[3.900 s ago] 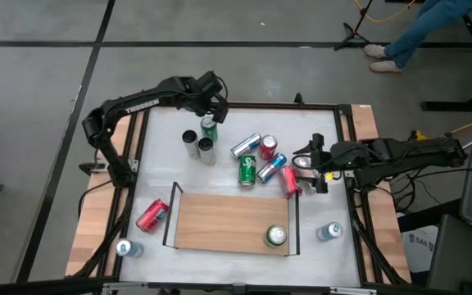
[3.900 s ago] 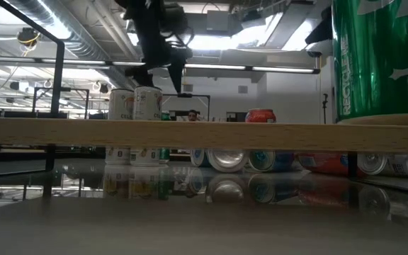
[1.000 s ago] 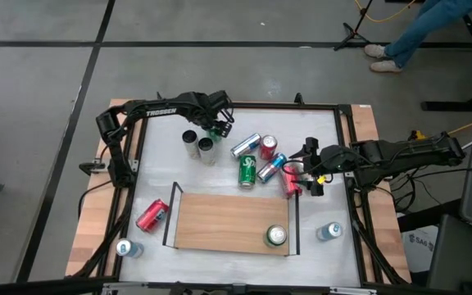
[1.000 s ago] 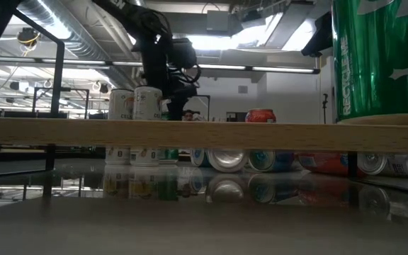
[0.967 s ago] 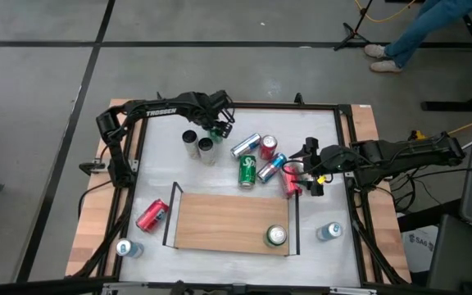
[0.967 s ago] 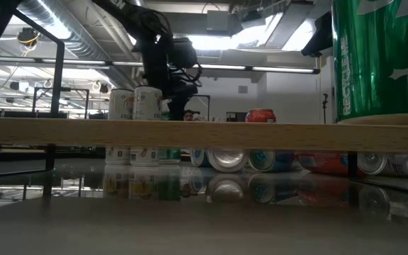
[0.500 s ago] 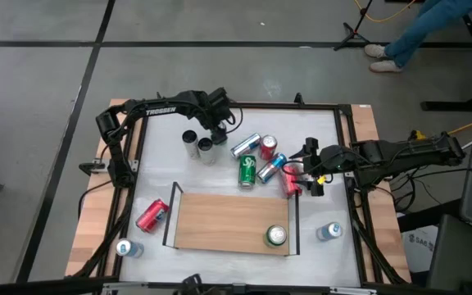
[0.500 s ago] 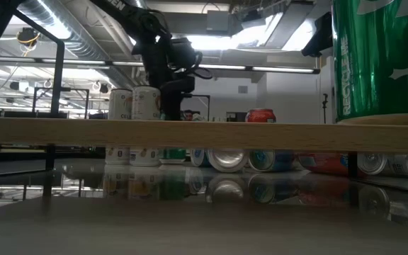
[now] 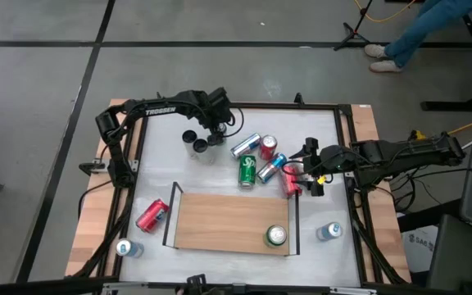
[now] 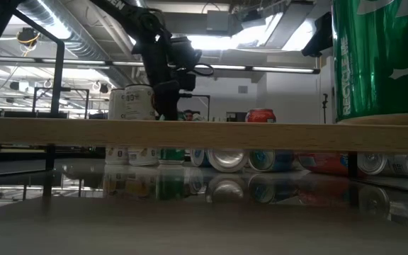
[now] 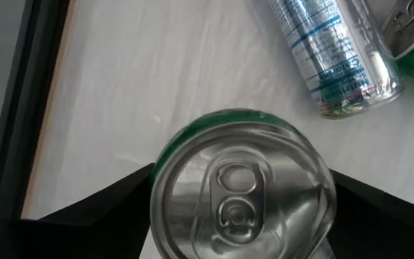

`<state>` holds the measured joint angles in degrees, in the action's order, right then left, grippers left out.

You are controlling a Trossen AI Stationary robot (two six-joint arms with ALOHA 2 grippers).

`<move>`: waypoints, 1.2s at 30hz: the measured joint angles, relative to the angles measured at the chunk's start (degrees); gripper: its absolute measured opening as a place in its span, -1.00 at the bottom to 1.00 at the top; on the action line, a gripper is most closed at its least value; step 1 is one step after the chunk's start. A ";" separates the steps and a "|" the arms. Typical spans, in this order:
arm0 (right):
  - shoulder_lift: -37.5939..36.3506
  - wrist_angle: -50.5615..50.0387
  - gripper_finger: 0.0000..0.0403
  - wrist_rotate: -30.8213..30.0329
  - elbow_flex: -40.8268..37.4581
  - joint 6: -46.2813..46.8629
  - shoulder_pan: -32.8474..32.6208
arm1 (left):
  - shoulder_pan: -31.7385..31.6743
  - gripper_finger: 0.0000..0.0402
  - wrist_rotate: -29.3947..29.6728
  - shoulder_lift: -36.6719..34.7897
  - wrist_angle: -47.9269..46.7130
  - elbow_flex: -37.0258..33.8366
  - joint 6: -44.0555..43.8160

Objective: Place canned beverage on shelf
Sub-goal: Put the top green soda can on the shelf aligned with the other green soda can

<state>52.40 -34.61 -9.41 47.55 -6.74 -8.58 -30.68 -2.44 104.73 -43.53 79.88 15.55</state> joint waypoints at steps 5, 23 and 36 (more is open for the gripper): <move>0.00 0.00 0.82 0.00 0.00 0.00 -0.02 | 0.00 0.68 -0.01 0.00 1.25 0.00 -0.02; 0.00 -1.65 0.82 0.04 0.00 -0.02 -0.02 | 0.11 0.68 -0.02 0.00 2.34 0.00 -3.67; 0.00 -1.79 0.82 0.04 0.00 -0.02 -0.02 | 0.11 0.95 0.00 0.00 2.27 0.00 -15.62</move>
<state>52.40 -36.40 -9.37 47.55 -6.76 -8.60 -30.57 -2.44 104.73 -41.25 79.88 -0.06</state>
